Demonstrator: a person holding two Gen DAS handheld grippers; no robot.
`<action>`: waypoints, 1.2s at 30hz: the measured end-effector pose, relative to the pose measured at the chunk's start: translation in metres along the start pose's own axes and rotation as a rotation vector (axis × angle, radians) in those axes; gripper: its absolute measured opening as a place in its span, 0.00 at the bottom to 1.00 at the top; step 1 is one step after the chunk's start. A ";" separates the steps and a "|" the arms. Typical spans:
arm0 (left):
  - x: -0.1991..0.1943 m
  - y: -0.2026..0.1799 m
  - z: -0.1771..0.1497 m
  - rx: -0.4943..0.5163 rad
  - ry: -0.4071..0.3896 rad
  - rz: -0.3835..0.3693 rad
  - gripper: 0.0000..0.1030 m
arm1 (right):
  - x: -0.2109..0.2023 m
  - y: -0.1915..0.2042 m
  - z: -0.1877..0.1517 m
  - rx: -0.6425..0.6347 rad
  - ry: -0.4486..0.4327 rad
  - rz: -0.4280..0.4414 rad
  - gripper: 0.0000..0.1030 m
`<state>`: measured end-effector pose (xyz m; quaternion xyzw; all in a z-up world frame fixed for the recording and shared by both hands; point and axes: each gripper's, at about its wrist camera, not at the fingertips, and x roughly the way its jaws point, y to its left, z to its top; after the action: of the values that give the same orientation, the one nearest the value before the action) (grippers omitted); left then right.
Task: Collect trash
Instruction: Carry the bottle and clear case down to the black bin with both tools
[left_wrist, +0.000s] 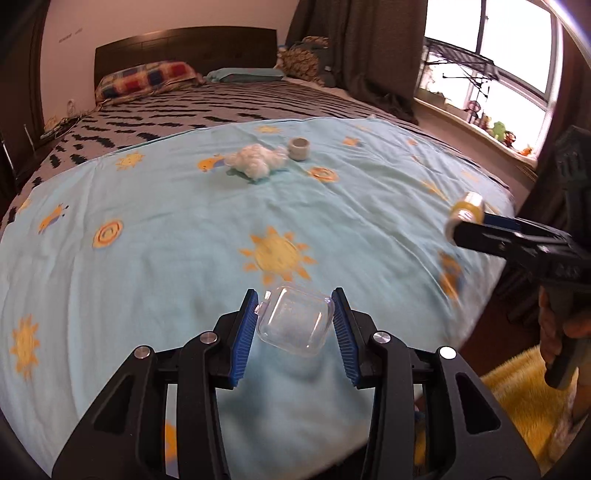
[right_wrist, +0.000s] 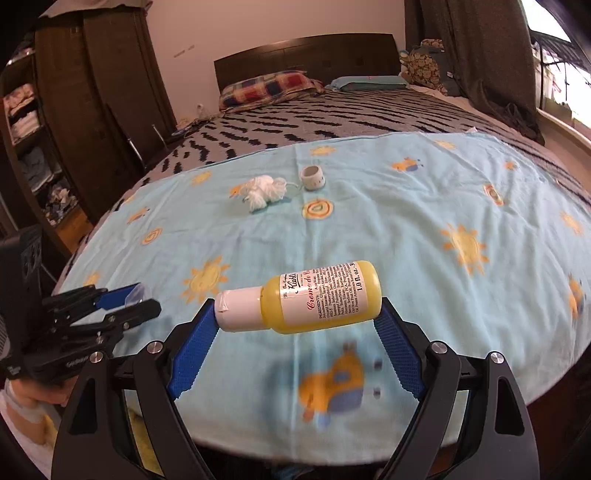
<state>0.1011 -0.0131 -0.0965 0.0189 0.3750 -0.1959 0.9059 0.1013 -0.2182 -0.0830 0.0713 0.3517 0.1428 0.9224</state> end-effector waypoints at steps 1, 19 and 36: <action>-0.006 -0.006 -0.009 0.012 -0.004 -0.005 0.38 | -0.006 0.001 -0.008 0.000 -0.003 0.000 0.83; 0.002 -0.061 -0.143 -0.028 0.190 -0.100 0.38 | -0.007 0.010 -0.150 0.094 0.146 -0.061 0.83; 0.071 -0.039 -0.189 -0.127 0.343 -0.080 0.38 | 0.059 0.013 -0.205 0.139 0.321 -0.086 0.83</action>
<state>0.0053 -0.0387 -0.2759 -0.0201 0.5361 -0.2018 0.8194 0.0034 -0.1805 -0.2697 0.0960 0.5064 0.0880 0.8524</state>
